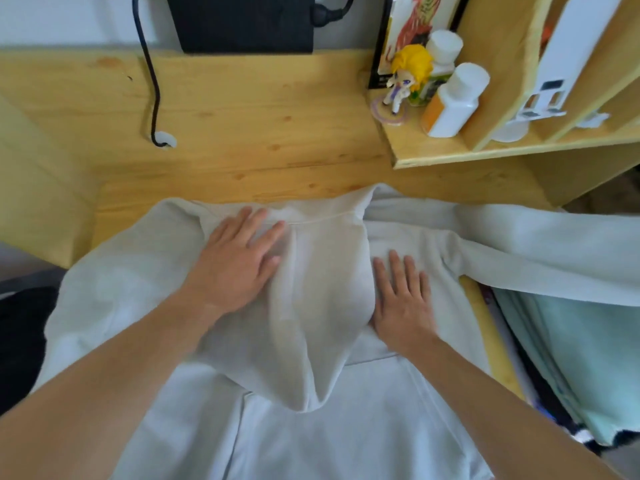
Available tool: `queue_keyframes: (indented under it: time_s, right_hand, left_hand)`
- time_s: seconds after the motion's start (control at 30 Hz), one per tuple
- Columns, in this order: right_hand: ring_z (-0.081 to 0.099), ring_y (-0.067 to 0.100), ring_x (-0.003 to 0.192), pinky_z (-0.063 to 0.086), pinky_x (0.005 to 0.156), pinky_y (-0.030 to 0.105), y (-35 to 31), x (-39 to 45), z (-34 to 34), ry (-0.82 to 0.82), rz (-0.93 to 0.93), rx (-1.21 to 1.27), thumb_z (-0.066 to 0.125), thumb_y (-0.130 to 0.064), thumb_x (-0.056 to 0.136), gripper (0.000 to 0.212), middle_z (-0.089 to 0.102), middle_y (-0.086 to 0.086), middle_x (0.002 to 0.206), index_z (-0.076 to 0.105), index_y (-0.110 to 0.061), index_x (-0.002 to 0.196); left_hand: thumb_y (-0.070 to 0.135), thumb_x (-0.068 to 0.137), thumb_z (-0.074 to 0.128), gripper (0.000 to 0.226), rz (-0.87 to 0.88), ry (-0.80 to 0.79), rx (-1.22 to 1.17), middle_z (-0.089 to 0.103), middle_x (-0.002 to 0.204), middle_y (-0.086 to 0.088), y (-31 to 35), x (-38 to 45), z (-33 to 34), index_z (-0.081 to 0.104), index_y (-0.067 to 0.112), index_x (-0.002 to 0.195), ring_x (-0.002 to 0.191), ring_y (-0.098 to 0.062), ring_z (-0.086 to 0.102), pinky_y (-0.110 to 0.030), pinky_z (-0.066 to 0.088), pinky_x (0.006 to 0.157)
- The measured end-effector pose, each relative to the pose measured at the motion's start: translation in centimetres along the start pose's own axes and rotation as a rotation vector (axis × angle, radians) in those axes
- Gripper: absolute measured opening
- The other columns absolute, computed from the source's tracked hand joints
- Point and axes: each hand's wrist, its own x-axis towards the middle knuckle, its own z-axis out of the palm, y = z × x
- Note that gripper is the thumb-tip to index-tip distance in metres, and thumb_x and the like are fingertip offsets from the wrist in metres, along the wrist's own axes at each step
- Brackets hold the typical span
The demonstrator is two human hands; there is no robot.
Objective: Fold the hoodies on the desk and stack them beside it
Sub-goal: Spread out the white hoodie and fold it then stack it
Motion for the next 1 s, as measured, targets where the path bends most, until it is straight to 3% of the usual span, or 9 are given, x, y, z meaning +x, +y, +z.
queue_keyframes:
  time_s: [0.13,0.37,0.43,0.53,0.6,0.7,0.8,0.93,1.0]
  right_hand:
    - [0.001,0.037,0.155,0.009,0.123,0.056,-0.4,-0.4,0.4,0.055,-0.012,0.026,0.02,-0.05,0.102,0.064,0.002,0.009,0.169,0.007,-0.031,0.162]
    - [-0.003,0.031,0.156,0.011,0.123,0.056,3.9,-9.2,2.1,-0.005,0.015,0.05,0.02,-0.065,0.101,0.07,0.001,0.004,0.17,0.011,-0.033,0.162]
    - [0.016,0.035,0.153,0.022,0.12,0.055,4.3,-9.4,0.8,-0.015,0.012,0.097,0.029,-0.065,0.099,0.067,0.022,0.008,0.165,0.033,-0.031,0.156]
    - [0.059,0.036,0.107,0.046,0.092,0.043,3.6,-3.9,-3.4,0.237,0.012,0.278,0.038,-0.048,0.098,0.047,0.063,0.009,0.11,0.07,-0.014,0.102]
    - [0.056,0.034,0.11,0.043,0.092,0.04,2.9,1.3,-6.1,0.322,-0.043,0.418,0.039,-0.033,0.103,0.037,0.062,0.01,0.115,0.067,-0.011,0.112]
    - [0.019,0.03,0.151,0.022,0.121,0.045,4.2,6.5,-6.1,0.021,0.001,0.339,0.031,-0.048,0.105,0.059,0.02,0.008,0.165,0.024,-0.023,0.158]
    - [-0.016,0.033,0.153,-0.003,0.123,0.056,7.4,4.7,-2.7,-0.18,0.09,0.103,0.021,-0.07,0.097,0.074,-0.019,0.002,0.167,-0.009,-0.041,0.158]
    - [-0.019,0.036,0.152,-0.008,0.121,0.056,8.6,3.0,-2.1,-0.153,-0.013,0.087,0.006,-0.084,0.079,0.089,-0.022,0.004,0.166,-0.012,-0.045,0.156]
    - [-0.019,0.031,0.153,-0.01,0.121,0.055,8.9,3.4,-2.5,-0.119,-0.04,0.122,0.016,-0.086,0.08,0.094,-0.02,-0.002,0.167,-0.011,-0.04,0.157]
  left_hand:
    - [0.062,0.101,0.018,0.061,0.212,-0.179,-0.053,0.002,0.172,0.002,7.4,6.9,2.0,0.012,0.045,0.16,0.157,-0.028,0.003,-0.056,0.007,0.125]
    - [0.078,0.094,0.011,0.061,0.032,-0.47,0.036,-0.024,0.165,0.021,7.1,11.1,4.1,-0.012,0.064,0.149,0.155,-0.023,-0.022,-0.066,-0.006,0.119]
    - [0.076,0.096,0.02,0.062,0.025,-0.521,0.018,-0.022,0.166,0.019,7.7,11.4,3.1,-0.005,0.063,0.151,0.155,-0.025,-0.02,-0.065,-0.005,0.12]
    - [0.059,0.098,0.042,0.058,0.038,-0.368,-0.021,0.008,0.17,0.006,9.2,12.2,2.5,0.027,0.05,0.153,0.156,-0.03,0.001,-0.057,0.001,0.122]
    - [0.049,0.1,0.043,0.052,0.063,-0.202,-0.031,0.029,0.164,0.001,9.9,12.5,2.8,0.036,0.037,0.15,0.152,-0.027,0.019,-0.048,0.014,0.12]
    - [0.054,0.103,0.032,0.06,-0.046,-0.222,-0.078,0.015,0.169,0.005,9.4,12.7,4.0,0.017,0.037,0.159,0.154,-0.025,0.016,-0.047,0.017,0.121]
    - [0.066,0.099,0.024,0.061,-0.137,-0.316,-0.041,0.013,0.169,0.008,9.3,14.3,3.8,0.019,0.044,0.156,0.154,-0.026,0.016,-0.052,0.019,0.121]
    - [0.071,0.094,0.03,0.065,-0.282,-0.327,0.039,0.043,0.154,-0.004,13.3,17.5,2.5,0.043,0.033,0.145,0.138,-0.036,0.039,-0.053,0.028,0.111]
    - [0.055,0.096,0.041,0.056,-0.267,-0.261,0.124,0.049,0.144,-0.009,14.8,18.0,2.7,0.045,0.024,0.143,0.134,-0.036,0.041,-0.052,0.029,0.11]
